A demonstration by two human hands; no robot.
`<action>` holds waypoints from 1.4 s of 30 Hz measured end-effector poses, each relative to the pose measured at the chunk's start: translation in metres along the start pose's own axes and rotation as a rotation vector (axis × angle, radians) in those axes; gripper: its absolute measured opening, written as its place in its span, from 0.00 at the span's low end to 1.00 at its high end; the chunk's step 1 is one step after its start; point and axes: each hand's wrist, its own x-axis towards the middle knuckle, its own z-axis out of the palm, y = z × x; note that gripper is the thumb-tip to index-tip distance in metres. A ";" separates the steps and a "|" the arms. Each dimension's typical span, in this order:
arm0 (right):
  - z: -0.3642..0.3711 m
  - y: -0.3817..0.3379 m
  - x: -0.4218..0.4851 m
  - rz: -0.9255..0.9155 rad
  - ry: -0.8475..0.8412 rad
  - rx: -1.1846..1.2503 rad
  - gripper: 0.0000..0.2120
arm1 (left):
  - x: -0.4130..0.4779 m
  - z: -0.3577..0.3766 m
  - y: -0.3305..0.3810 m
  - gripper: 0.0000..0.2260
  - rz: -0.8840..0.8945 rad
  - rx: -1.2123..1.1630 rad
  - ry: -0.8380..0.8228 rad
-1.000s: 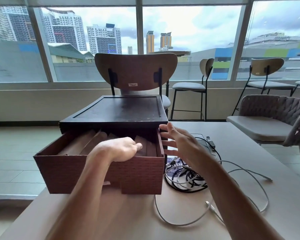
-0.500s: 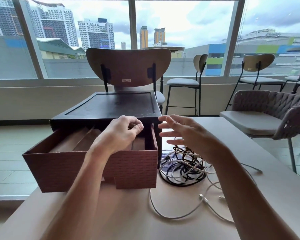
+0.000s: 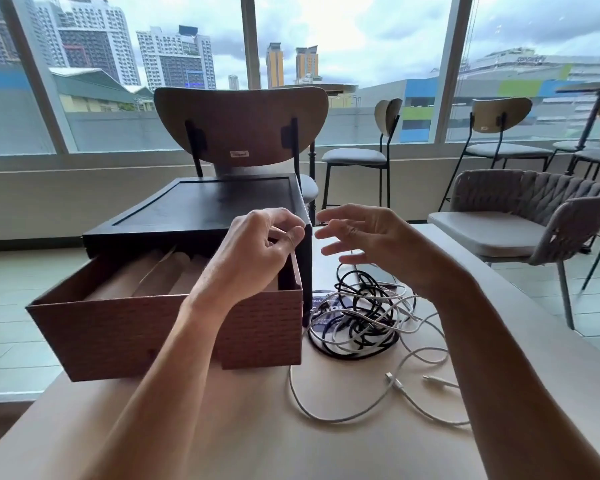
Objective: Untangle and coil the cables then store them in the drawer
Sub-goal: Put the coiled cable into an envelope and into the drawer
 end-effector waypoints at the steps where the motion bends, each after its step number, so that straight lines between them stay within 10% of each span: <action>1: 0.003 -0.001 0.001 -0.027 0.009 -0.016 0.12 | 0.000 -0.006 -0.003 0.04 -0.018 0.017 0.019; 8: 0.045 0.006 0.013 -0.226 0.021 -0.225 0.10 | -0.007 -0.068 -0.055 0.06 -0.464 0.397 0.238; 14: 0.063 0.017 0.016 -0.229 -0.121 -0.310 0.17 | -0.014 -0.099 -0.104 0.21 -0.931 0.639 -0.157; 20: 0.058 0.019 0.016 -0.217 -0.145 -0.281 0.18 | -0.009 -0.099 -0.099 0.08 -0.946 0.662 -0.252; 42: 0.053 0.022 0.014 -0.227 -0.187 -0.361 0.17 | -0.006 -0.080 -0.085 0.17 -0.896 0.657 -0.507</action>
